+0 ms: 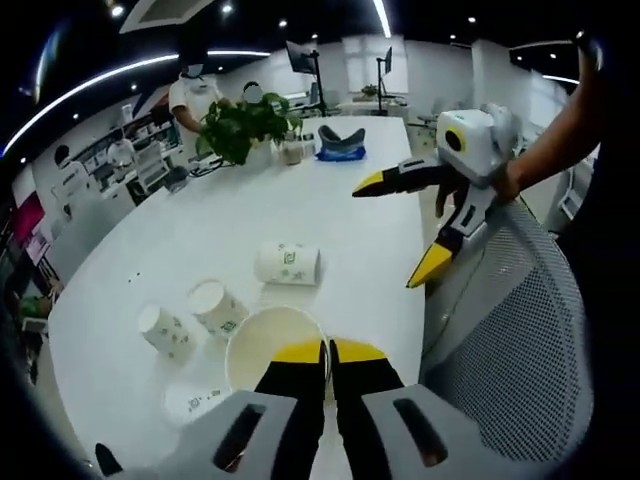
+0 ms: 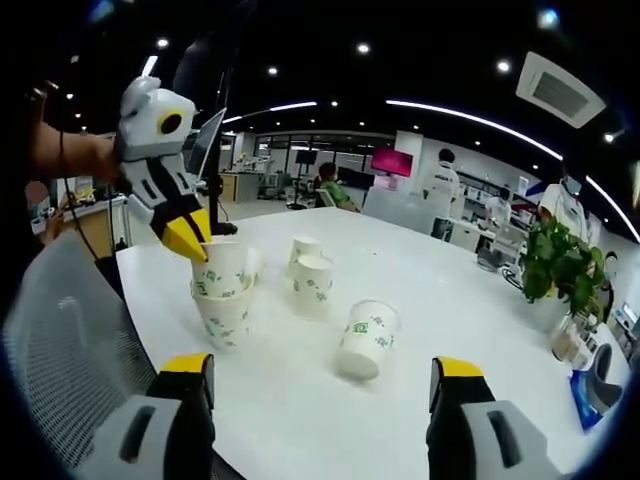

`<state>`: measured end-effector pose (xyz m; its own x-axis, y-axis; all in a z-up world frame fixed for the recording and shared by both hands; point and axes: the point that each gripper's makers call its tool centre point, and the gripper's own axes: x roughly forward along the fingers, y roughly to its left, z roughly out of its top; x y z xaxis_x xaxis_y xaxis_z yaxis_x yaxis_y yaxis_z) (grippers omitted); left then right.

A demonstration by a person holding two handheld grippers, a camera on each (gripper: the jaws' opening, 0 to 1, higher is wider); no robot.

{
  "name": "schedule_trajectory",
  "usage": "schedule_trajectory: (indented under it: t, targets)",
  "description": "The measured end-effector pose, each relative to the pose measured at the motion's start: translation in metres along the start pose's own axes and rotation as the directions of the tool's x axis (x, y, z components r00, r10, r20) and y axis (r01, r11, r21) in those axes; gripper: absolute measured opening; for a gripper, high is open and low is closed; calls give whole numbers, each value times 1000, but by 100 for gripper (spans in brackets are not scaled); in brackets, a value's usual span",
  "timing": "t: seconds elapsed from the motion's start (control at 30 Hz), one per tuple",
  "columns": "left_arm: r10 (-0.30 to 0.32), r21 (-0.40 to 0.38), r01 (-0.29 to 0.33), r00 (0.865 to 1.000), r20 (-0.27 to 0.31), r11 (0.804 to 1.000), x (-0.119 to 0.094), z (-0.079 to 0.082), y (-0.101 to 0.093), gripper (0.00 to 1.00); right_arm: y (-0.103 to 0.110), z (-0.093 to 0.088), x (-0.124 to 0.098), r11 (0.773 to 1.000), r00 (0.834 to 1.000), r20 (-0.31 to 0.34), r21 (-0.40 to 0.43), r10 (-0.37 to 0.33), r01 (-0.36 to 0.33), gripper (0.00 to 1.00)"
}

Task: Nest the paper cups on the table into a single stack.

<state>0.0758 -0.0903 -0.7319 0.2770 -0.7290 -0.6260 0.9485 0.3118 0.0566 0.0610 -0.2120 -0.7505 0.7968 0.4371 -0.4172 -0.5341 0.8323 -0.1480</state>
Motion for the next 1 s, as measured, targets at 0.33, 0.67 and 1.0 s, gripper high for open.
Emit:
schedule_trajectory:
  t: [0.33,0.67,1.0]
  targets:
    - [-44,-73,43,999,-5,996,17,-15,-7,3,0,0,0,1000,1000,3,-1,-2,2,90]
    - [-67,-76,65,997,-28,995,32,-33,-8,5,-3,1,-1,1000,1000,7,1,-13,13,90]
    - [-66,-67,63,997,-36,996,36,-37,-11,5,-4,0,-1,1000,1000,7,4,-18,18,90]
